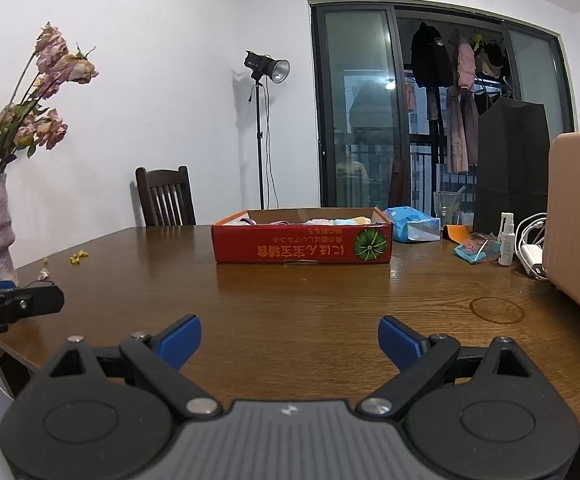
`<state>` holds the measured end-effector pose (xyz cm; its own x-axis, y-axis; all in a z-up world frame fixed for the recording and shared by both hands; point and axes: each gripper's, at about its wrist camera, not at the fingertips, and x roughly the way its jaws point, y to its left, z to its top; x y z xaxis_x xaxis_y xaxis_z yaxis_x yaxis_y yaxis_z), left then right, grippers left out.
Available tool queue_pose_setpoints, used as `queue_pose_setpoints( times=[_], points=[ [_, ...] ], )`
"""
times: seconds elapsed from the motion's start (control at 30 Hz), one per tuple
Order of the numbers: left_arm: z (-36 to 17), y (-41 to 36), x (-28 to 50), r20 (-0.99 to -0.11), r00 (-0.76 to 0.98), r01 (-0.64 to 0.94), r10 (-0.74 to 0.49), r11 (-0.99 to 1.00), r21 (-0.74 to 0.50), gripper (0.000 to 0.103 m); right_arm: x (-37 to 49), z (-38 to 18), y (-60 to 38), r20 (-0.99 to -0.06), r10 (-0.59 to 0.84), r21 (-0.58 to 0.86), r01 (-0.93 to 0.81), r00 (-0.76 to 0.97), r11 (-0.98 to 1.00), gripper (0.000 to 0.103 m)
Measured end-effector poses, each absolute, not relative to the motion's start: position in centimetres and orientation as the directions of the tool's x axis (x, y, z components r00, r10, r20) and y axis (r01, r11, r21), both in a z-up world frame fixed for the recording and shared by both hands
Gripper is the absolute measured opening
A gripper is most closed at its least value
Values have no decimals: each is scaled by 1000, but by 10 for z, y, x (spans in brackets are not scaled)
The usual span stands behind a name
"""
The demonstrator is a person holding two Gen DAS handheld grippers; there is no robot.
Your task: Organize soft objects
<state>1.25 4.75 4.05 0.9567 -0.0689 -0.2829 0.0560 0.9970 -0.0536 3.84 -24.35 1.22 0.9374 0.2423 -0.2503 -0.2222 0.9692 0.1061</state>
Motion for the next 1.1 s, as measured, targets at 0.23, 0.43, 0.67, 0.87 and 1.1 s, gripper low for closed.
queue_pose_setpoints(
  times=[0.23, 0.43, 0.67, 0.87, 1.1],
  points=[
    [41, 47, 12, -282, 957, 56, -69, 997, -53, 103, 39, 12, -243, -251, 242, 108, -221, 937, 969, 96],
    [41, 47, 12, -285, 956, 54, -67, 997, -54, 103, 40, 11, -243, -251, 237, 110, -216, 938, 970, 96],
    [41, 45, 10, -275, 959, 59, -70, 997, -49, 103, 39, 11, -243, -251, 244, 110, -223, 937, 969, 96],
    [41, 46, 10, -268, 961, 64, -72, 997, -40, 103, 39, 11, -243, -252, 247, 111, -226, 936, 968, 96],
    [42, 45, 9, -261, 962, 74, -81, 997, -36, 103, 39, 10, -243, -253, 248, 111, -226, 935, 968, 96]
  ],
)
